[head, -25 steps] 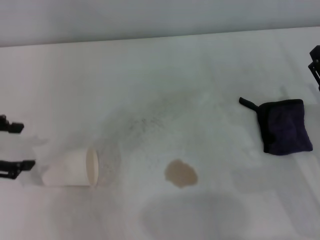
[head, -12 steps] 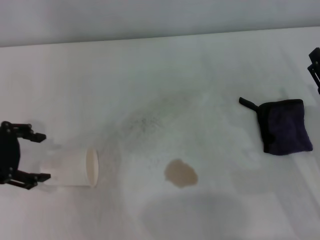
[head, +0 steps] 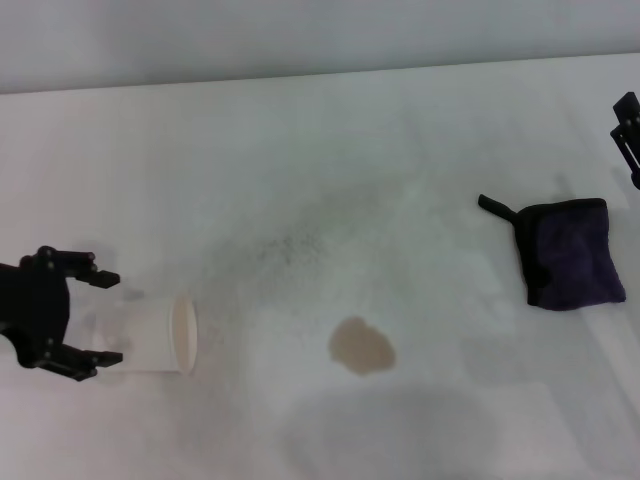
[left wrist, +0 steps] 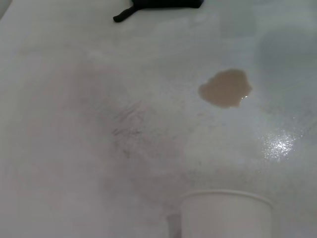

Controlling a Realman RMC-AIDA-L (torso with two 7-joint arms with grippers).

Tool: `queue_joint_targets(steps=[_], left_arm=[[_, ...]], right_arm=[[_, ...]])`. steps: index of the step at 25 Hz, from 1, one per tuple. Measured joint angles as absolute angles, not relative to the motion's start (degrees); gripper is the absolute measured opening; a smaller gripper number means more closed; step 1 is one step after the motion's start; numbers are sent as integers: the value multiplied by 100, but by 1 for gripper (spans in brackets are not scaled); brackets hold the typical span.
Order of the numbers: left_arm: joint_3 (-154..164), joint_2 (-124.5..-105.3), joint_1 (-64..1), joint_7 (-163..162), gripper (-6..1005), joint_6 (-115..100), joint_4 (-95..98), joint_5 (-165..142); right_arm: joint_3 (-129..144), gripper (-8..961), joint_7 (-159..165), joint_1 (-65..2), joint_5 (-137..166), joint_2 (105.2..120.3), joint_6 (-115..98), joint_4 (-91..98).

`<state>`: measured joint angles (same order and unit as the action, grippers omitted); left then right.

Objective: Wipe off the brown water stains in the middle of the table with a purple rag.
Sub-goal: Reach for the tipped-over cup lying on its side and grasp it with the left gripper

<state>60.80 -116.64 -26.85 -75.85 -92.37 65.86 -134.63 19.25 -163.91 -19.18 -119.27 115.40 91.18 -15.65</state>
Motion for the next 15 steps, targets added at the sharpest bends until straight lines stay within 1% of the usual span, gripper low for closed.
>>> queue_joint_targets(steps=[5, 15], left_arm=[[6082, -11733, -2848, -7439, 877, -9107, 6281, -13599], [6081, -11747, -3133, -7211, 877, -8776, 5574, -13701]], right_arm=[[1924, 852, -16391, -1943, -11927, 11540, 9113, -1570], [1925, 851, -16391, -2000, -11927, 11541, 9115, -1637]])
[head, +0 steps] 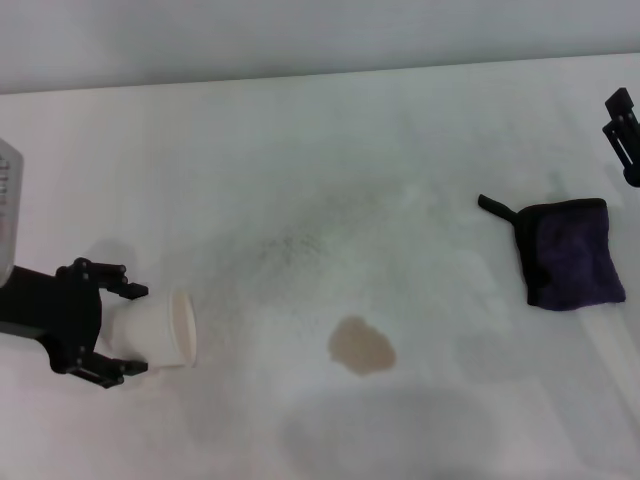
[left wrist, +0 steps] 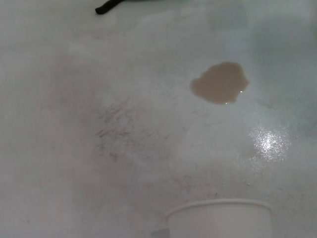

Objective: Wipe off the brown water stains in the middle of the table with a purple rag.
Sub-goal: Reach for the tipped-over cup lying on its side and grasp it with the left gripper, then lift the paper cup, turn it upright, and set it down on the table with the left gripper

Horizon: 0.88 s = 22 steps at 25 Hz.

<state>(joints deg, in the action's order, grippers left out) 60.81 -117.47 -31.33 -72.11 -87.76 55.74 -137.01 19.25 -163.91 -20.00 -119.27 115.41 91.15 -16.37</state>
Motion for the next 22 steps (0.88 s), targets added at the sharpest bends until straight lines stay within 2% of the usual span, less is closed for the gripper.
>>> queue_joint_targets(steps=[15, 20, 22], left_arm=[[6036, -11848, -3077, -7055, 877, -8526, 5182, -13572], [6019, -11853, -2936, -7019, 854, -8516, 5186, -13172], [6019, -11854, -2825, -7016, 803, -8515, 5277, -12893]], right_arm=[[1957, 851, -16383, -2014, -11918, 11549, 9147, -1659], [1986, 851, -16382, -2000, -11917, 11549, 9159, -1644], [1991, 850, -16383, -1980, -11917, 11549, 9184, -1634]])
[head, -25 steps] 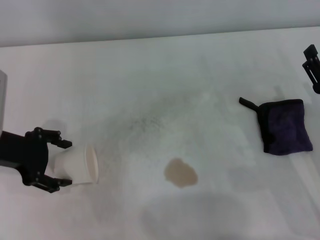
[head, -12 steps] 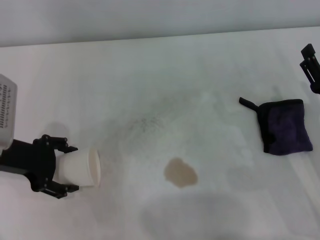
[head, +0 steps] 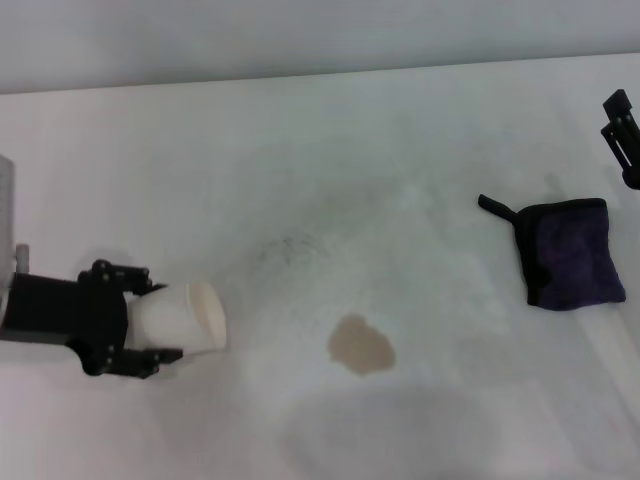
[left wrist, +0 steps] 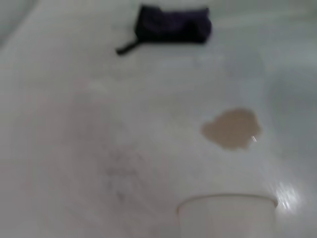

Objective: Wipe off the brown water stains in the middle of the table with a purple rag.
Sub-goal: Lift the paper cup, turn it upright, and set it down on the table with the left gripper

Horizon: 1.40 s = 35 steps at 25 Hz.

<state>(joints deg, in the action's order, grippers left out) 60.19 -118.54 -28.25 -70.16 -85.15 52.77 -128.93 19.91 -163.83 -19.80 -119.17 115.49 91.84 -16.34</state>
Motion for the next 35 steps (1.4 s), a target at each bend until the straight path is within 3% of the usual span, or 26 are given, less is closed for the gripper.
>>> queue_joint_targets(steps=[3, 17, 35], left_arm=[[5966, -11846, -2656, -6950, 726, -8515, 5361, -12372], [5419, -11887, -1914, -5953, 717, -8498, 4064, -9057], [5342, -11939, -1802, -3143, 720, -8414, 950, -7394]], right_arm=[[1995, 850, -16383, -1952, -11876, 11542, 9209, -1576], [2156, 850, -16423, -1870, -11525, 11529, 9230, -774], [2789, 849, -16515, -1644, -11407, 11486, 9031, 294]])
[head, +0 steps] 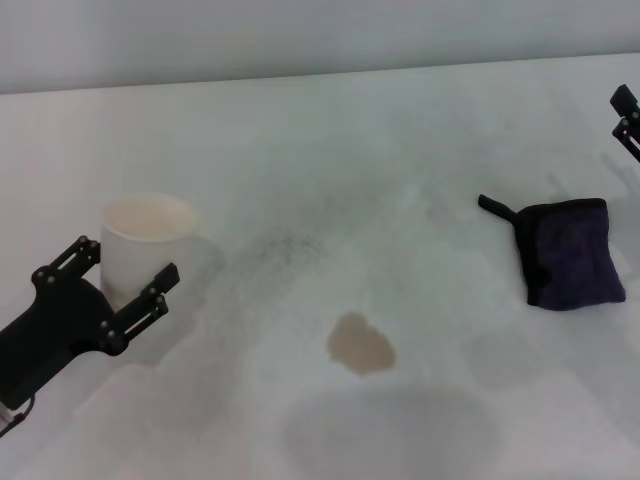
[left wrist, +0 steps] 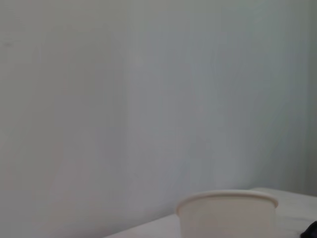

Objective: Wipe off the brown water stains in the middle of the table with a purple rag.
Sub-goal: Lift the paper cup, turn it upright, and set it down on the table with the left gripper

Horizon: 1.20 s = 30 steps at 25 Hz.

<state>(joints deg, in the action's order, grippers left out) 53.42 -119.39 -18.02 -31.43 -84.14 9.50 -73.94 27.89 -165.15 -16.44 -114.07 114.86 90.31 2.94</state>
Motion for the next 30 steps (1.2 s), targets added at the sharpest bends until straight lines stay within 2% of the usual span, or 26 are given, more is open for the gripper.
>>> queue_joint_targets(steps=[30], left_arm=[[5351, -11953, -1493, -1923, 730, -7774, 260, -7232]], right_arm=[[2781, 847, -16471, -1574, -11429, 11496, 9682, 310]])
